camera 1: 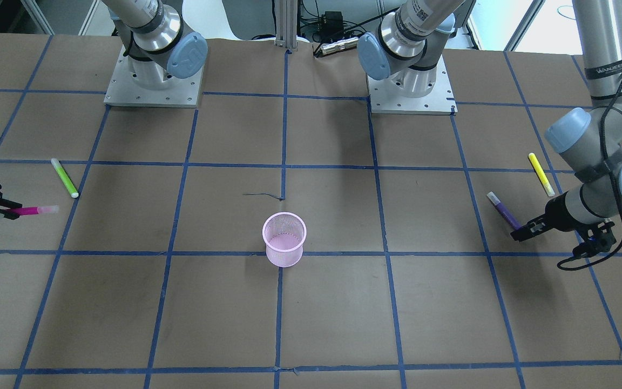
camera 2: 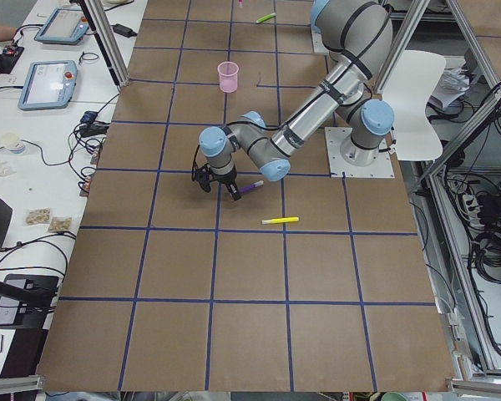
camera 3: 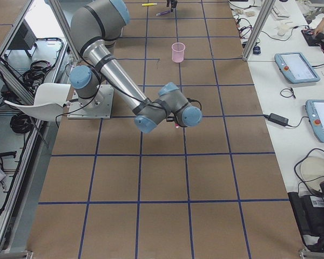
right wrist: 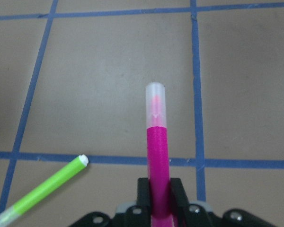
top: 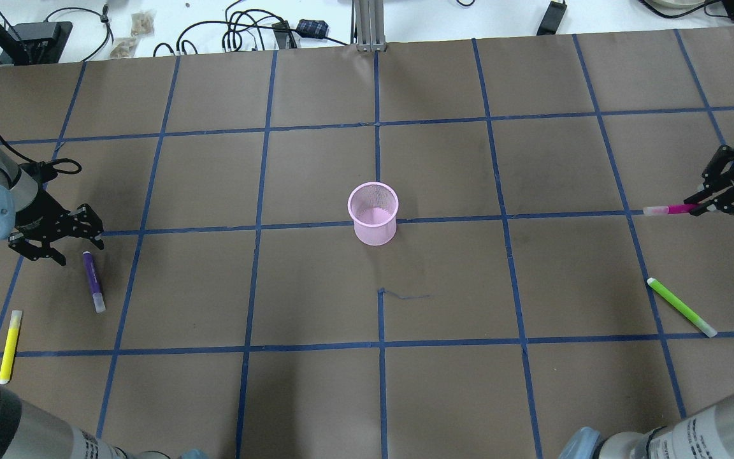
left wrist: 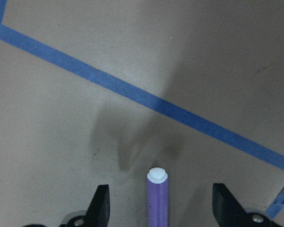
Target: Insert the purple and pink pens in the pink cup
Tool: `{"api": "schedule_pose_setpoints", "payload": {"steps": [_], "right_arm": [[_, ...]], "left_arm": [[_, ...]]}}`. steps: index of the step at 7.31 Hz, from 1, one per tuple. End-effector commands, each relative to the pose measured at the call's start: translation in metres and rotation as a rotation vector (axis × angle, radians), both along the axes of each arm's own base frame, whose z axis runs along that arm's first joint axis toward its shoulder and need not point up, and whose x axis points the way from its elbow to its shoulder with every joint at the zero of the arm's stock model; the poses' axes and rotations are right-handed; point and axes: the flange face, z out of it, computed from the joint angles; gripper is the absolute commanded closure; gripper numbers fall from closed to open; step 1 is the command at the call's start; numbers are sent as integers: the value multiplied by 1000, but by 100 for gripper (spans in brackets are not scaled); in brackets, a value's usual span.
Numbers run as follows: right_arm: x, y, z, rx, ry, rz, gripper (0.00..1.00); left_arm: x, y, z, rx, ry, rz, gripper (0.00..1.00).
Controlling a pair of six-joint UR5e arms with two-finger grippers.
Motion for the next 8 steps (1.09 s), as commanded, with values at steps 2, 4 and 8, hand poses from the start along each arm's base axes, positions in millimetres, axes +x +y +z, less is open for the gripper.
{"api": "schedule_pose_setpoints", "payload": {"steps": [2, 4, 8], "right_arm": [[157, -15, 91, 32, 86, -107, 88], [270, -8, 138, 11, 164, -187, 86], [504, 15, 116, -210, 564, -127, 84]], "left_arm": [[2, -3, -7, 7, 3, 7, 48], [2, -3, -8, 7, 6, 9, 80], [-1, -12, 19, -40, -18, 1, 100]]}}
